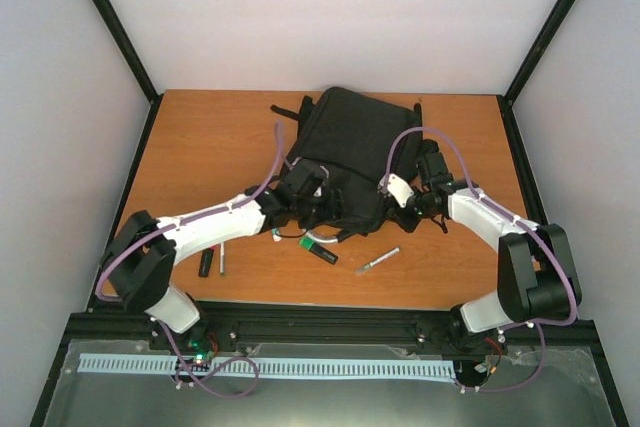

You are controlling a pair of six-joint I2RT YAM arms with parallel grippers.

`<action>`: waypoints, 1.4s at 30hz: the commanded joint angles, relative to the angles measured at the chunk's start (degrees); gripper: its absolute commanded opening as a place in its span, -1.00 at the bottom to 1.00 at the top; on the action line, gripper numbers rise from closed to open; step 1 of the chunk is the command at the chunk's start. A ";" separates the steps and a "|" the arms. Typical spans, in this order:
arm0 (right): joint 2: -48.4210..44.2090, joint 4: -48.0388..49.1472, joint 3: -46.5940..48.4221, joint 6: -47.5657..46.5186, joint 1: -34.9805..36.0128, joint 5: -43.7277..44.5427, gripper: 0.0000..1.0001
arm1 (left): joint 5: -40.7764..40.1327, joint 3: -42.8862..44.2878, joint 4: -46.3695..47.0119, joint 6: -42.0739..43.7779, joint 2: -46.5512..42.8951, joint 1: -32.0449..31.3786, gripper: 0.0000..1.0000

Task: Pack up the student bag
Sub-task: Zip the student bag at the center of the board.

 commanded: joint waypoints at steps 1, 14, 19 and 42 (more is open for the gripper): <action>0.29 0.71 1.90 0.78 2.40 -2.12 -0.95 | 2.86 1.77 6.03 -7.95 3.34 -1.85 0.37; 1.52 -0.70 2.09 0.70 2.09 -2.00 -0.95 | 4.07 4.70 11.66 -9.67 11.71 -1.86 -0.78; 4.01 -1.14 3.36 0.23 -4.67 -3.13 -0.95 | 1.17 4.20 9.60 -8.94 9.86 -1.90 -0.98; 8.09 1.14 11.80 5.57 -14.62 -2.21 -0.09 | 3.77 5.94 10.24 -5.74 12.07 -1.90 -0.98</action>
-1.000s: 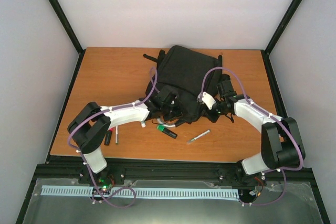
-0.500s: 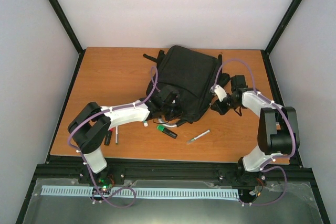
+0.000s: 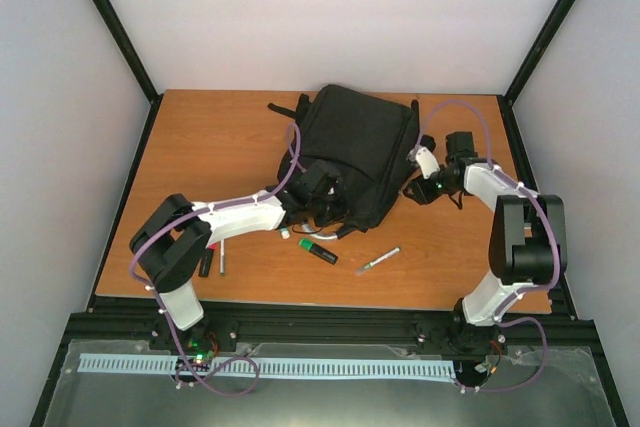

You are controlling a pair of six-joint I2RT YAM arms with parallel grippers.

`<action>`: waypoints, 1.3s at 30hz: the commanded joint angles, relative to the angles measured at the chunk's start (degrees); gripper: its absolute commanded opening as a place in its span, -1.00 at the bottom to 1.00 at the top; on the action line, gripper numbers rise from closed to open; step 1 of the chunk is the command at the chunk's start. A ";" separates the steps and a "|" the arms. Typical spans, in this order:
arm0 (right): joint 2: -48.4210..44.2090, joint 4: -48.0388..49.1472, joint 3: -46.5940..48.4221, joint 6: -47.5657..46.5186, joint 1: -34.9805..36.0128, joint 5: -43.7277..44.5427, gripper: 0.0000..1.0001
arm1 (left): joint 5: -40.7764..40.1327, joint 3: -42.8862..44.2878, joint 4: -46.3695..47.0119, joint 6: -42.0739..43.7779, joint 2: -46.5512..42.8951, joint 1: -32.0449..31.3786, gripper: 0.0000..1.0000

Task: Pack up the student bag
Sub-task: Zip the student bag at the center of the board.

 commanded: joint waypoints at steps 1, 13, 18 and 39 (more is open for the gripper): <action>-7.32 -1.21 0.54 2.90 -3.91 -3.51 0.00 | 1.41 4.82 -0.86 2.82 1.90 -0.24 -0.98; -25.43 -10.57 2.76 7.99 -8.15 -9.72 0.56 | 6.85 25.89 -7.11 11.49 16.15 -5.18 -0.84; -31.00 -9.64 1.20 9.99 -8.20 -11.68 1.00 | 10.62 28.70 -11.92 20.21 14.72 -6.44 0.10; -33.33 -5.94 0.94 6.55 -1.58 -14.39 1.00 | -29.53 1.05 -26.70 37.95 -28.47 -5.90 1.00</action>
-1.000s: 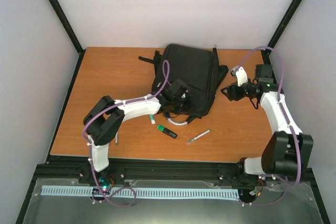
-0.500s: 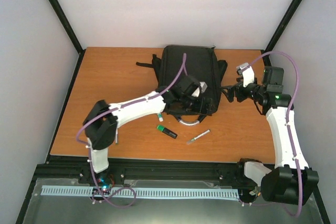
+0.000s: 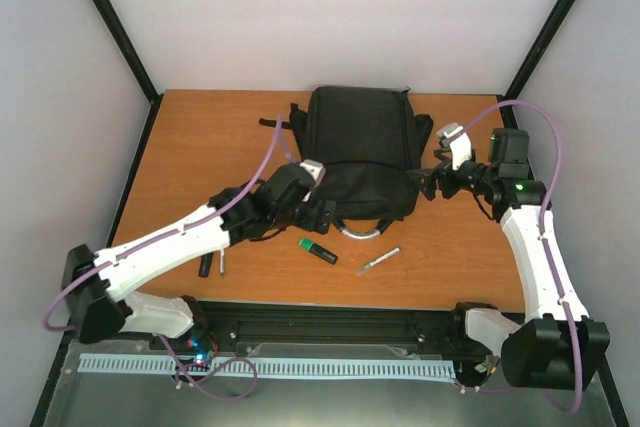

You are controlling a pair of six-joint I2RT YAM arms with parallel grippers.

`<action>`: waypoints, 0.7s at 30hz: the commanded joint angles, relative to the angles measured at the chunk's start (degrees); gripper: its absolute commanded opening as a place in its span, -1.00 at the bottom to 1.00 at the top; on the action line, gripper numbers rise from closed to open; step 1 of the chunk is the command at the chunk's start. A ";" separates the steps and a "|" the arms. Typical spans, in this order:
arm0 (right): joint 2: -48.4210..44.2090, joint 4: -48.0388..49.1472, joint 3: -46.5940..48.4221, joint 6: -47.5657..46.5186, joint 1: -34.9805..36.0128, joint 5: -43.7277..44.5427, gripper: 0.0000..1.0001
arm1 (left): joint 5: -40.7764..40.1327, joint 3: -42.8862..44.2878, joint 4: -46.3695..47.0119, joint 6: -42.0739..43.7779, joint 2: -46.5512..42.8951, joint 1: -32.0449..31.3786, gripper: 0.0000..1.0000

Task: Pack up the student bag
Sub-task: Zip the student bag at the center of the board.

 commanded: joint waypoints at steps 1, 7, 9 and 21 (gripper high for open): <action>1.96 -0.11 2.21 -3.02 7.01 2.70 1.00 | -10.45 -8.95 5.37 1.71 -8.38 0.78 0.99; 7.16 -0.60 8.12 -3.61 16.79 6.98 1.00 | -12.55 -14.93 9.23 2.20 -13.30 4.30 0.99; 9.96 -4.43 12.66 -5.11 17.47 3.04 1.00 | -12.72 -16.54 12.61 0.66 -16.18 4.83 1.00; 10.96 -1.58 8.51 -5.78 18.13 8.48 1.00 | -26.71 -13.54 0.42 -11.40 -10.07 8.53 1.00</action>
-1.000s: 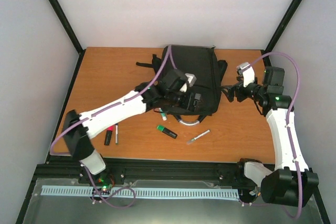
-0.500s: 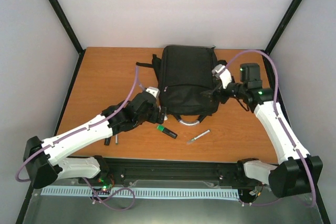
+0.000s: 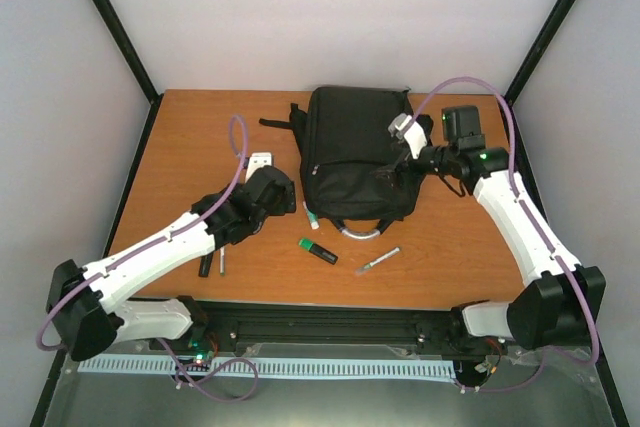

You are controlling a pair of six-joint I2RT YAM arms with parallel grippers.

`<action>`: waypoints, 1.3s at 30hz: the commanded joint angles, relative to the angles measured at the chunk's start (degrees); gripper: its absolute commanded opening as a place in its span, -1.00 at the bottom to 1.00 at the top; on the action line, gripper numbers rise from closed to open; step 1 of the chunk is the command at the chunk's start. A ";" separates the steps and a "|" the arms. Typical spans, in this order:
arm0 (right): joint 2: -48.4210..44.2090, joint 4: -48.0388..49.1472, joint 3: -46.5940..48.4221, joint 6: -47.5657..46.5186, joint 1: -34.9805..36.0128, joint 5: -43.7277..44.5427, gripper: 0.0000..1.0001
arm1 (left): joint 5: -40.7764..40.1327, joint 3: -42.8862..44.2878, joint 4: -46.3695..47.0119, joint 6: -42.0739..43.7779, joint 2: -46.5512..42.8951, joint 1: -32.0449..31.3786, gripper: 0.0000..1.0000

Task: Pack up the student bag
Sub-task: Zip the student bag at the center of the board, then pick up the stationery from the center of the board.

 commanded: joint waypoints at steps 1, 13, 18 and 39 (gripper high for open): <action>-3.68 5.71 -7.24 -0.01 1.97 11.64 1.00 | -1.07 -0.84 -1.49 -2.24 -0.57 1.47 1.00; 1.57 9.88 -14.41 -4.62 4.26 12.93 0.77 | 12.74 -9.07 -2.15 -3.39 -4.18 2.75 0.90; 1.05 9.14 -15.78 -10.76 10.41 21.27 0.16 | 16.84 -11.97 2.07 -3.67 -4.41 2.84 0.59; 8.22 20.41 -21.33 -8.53 14.81 49.41 -0.50 | 23.94 0.22 7.78 -4.16 20.46 2.94 0.35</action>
